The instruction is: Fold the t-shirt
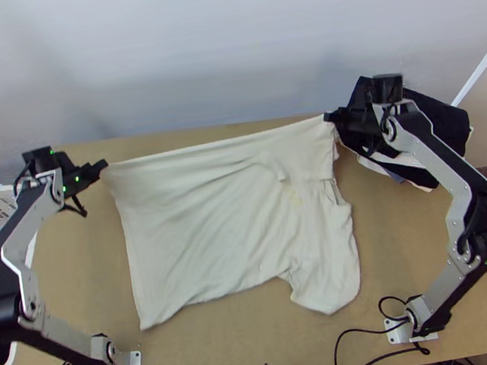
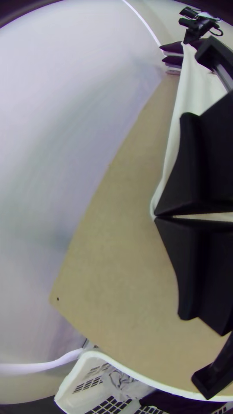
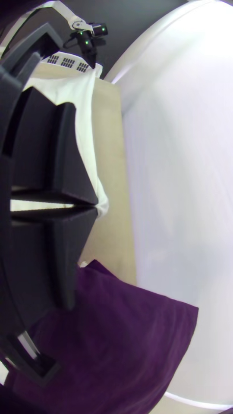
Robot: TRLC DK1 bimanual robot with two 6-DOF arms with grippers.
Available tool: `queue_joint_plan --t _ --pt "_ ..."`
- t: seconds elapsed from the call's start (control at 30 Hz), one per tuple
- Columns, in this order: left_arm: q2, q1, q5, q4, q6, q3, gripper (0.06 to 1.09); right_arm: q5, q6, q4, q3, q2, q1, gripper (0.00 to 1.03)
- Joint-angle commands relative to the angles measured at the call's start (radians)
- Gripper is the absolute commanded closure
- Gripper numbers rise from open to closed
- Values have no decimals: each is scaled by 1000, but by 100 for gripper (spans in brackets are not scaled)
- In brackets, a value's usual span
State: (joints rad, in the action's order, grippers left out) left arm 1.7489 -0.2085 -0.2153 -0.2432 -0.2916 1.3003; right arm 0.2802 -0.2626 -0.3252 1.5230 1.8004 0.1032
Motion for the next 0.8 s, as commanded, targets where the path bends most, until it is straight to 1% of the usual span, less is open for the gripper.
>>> queue_joint_plan --t 0.0,0.17,0.3,0.4,0.5,0.6,0.7,0.77 --pt "49 -3 22 -71 -24 149 105 -9 -29 -20 106 25 -16 100" --pt "20 14 21 -214 -69 406 105 -9 -32 -92 318 11 -22 100" --pt "-57 29 21 -275 -119 617 105 -9 -44 -186 534 -36 -37 100" --pt "-146 49 21 -295 -147 728 105 -3 -50 -232 626 -130 -48 100" --pt "-258 57 21 -303 -165 761 105 36 -58 -249 631 -274 -77 100" --pt "-396 57 21 -315 -179 760 105 85 -58 -301 626 -426 -122 100" --pt "-545 50 22 -312 -181 722 105 134 -56 -353 617 -559 -188 100" --pt "-635 44 22 -303 -181 686 105 151 -55 -390 615 -636 -221 100"
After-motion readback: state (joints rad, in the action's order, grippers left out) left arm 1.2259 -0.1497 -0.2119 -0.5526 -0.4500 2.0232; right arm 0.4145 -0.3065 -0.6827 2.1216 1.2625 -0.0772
